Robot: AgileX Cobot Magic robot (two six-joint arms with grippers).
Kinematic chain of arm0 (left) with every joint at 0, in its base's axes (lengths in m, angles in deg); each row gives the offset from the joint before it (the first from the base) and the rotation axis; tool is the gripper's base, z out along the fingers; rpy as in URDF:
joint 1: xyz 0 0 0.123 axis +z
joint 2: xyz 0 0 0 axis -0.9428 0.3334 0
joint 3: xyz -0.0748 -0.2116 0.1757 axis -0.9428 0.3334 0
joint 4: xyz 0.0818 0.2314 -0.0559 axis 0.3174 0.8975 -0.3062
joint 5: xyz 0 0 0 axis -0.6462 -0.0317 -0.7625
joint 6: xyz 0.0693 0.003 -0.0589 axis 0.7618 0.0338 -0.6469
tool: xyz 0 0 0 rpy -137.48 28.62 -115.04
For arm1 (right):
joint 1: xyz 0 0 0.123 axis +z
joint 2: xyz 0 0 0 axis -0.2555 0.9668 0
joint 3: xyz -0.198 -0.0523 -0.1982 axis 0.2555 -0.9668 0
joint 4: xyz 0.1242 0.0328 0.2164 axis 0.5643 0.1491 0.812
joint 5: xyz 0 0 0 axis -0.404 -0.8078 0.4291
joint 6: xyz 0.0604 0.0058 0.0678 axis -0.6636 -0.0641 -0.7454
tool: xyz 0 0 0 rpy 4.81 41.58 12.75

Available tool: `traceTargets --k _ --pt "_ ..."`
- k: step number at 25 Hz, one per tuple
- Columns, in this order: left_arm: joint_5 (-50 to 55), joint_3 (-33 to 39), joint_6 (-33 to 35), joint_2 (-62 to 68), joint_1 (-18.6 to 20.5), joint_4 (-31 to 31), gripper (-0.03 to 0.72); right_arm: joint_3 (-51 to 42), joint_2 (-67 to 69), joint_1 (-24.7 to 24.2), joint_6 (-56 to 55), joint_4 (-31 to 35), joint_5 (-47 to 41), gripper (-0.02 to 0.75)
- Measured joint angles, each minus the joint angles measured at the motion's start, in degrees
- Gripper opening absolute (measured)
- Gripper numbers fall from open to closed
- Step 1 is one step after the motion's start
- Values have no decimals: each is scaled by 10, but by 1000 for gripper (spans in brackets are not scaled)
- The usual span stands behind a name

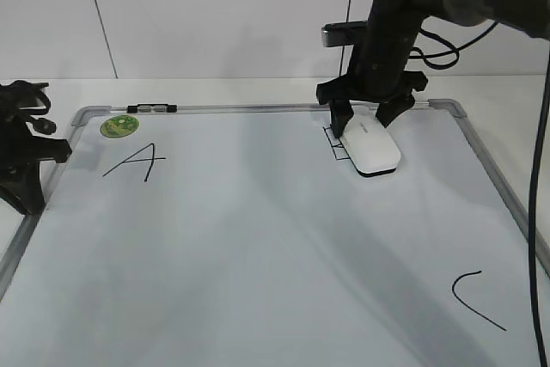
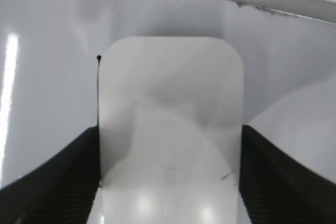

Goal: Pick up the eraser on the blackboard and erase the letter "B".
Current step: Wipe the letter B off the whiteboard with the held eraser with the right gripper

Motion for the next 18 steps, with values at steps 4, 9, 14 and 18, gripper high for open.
traceTargets --k 4,9,14,18 --pt "0 0 0 0 0 1 21 0 0 0 0 1 1 595" --pt "1 0 0 0 0 1 22 -18 -9 0 0 2 5 595" --pt "1 0 0 0 0 1 22 -33 -18 0 0 5 6 595" --pt "1 0 0 0 0 1 22 -50 -20 0 0 7 7 595"
